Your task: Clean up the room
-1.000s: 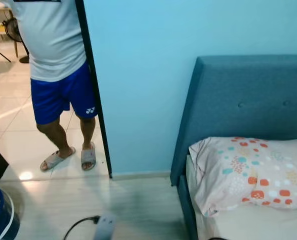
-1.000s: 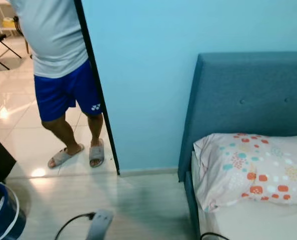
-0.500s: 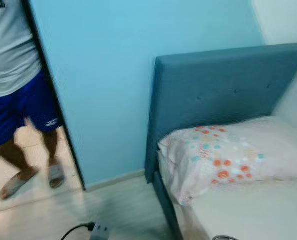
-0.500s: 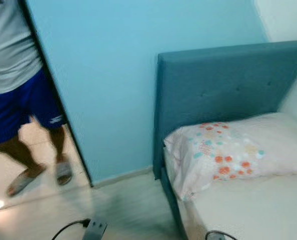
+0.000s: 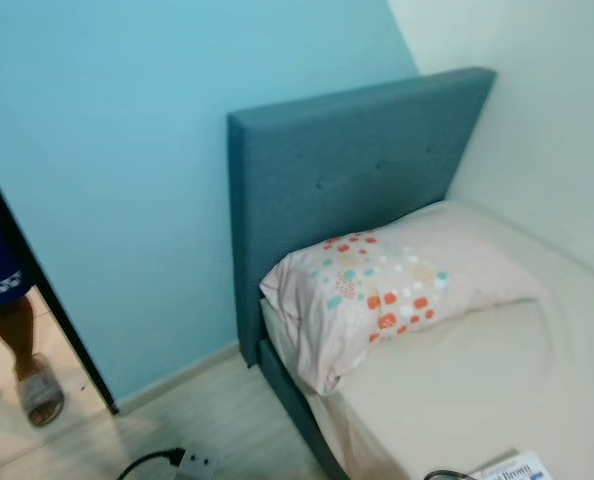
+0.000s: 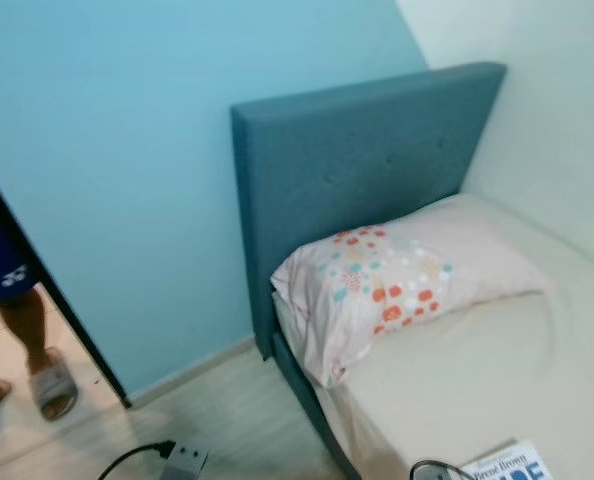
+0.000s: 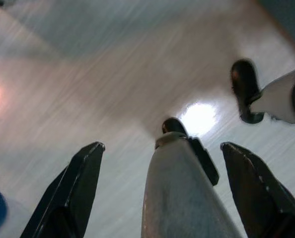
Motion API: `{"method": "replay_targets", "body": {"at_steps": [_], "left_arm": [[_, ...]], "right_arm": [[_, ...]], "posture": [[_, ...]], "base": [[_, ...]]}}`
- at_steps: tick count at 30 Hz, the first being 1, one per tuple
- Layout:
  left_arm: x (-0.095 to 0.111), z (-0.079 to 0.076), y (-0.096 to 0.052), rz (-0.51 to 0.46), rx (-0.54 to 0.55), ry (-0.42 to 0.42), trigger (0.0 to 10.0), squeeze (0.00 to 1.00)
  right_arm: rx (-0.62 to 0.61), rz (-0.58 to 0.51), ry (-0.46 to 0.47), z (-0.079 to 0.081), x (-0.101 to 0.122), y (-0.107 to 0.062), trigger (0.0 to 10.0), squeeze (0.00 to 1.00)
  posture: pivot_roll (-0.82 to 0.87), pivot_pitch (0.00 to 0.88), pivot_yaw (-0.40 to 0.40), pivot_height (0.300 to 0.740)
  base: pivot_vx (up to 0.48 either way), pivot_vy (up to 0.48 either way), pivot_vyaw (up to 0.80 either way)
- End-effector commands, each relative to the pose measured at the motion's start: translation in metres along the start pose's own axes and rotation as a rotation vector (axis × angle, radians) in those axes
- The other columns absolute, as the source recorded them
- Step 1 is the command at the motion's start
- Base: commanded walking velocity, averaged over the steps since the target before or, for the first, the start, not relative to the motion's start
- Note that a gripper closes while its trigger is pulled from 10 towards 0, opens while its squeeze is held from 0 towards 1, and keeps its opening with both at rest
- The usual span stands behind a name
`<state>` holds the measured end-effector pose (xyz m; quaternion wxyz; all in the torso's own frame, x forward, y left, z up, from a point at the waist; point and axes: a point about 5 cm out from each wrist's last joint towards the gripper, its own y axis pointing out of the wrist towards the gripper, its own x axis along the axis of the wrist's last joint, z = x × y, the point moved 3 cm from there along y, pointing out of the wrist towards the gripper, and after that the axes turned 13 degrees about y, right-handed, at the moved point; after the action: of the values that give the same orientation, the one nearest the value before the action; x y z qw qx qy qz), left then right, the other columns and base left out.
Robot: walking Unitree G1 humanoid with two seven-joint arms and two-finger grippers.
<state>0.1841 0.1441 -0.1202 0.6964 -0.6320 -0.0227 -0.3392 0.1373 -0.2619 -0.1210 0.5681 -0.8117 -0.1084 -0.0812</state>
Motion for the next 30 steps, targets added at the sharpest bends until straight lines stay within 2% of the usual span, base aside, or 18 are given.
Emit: {"method": "replay_targets", "body": {"at_steps": [1,7,13,30], "left_arm": [[0.001,0.000,0.000,-0.004,-0.001,0.003,10.0,0.00],[0.001,-0.001,0.000,-0.003,-0.005,0.003,10.0,0.00],[-0.004,-0.005,0.000,0.017,-0.038,-0.034,10.0,0.00],[-0.006,-0.005,-0.001,0.008,-0.063,-0.074,10.0,0.00]], "right_arm": [[-0.007,-0.002,0.006,-0.001,-0.001,0.000,10.0,0.00],[-0.012,-0.001,0.006,-0.001,-0.002,0.000,10.0,0.00],[-0.024,-0.004,0.009,0.000,-0.002,0.000,10.0,0.00],[-0.044,-0.065,0.082,-0.002,0.008,0.000,10.0,0.00]], "posture": [[0.01,0.042,-0.006,0.740],[0.01,0.044,-0.005,0.740],[0.01,0.047,-0.006,0.740],[0.01,0.046,-0.002,0.740]], "base": [[0.000,0.000,-0.69],[0.000,0.000,-0.69],[0.000,0.000,-0.69],[0.000,0.000,-0.69]]}}
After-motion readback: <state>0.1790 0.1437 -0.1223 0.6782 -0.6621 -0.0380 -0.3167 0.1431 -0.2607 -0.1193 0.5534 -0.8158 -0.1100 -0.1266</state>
